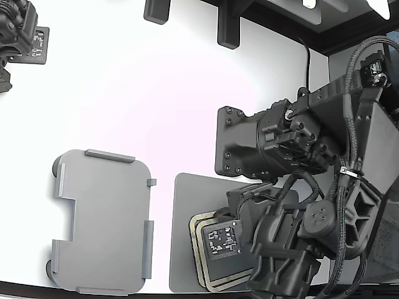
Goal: Move top rectangular frame to the holder.
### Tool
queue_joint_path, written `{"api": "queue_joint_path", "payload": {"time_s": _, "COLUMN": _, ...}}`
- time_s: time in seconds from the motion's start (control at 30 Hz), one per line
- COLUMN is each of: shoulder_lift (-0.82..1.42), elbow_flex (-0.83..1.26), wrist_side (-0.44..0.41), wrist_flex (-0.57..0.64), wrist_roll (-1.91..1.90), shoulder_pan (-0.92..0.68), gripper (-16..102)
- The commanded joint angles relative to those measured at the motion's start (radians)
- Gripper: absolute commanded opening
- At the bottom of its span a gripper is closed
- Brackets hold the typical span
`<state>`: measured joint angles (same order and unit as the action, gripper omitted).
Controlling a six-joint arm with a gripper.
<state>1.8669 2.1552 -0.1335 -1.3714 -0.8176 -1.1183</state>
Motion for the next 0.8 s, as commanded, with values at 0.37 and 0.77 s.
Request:
{"api": "queue_joint_path", "payload": {"time_s": 0.37, "shoulder_lift": 0.026, "elbow_flex": 0.017, "wrist_side": 0.002, "wrist_flex": 0.025, "wrist_roll": -0.002, "shoulder_pan": 0.021, "gripper": 41}}
{"api": "queue_joint_path", "payload": {"time_s": 0.77, "shoulder_lift": 0.028, "elbow_flex": 0.025, "wrist_side": 0.009, "wrist_flex": 0.014, "wrist_roll": -0.005, "shoulder_pan": 0.021, "gripper": -10}}
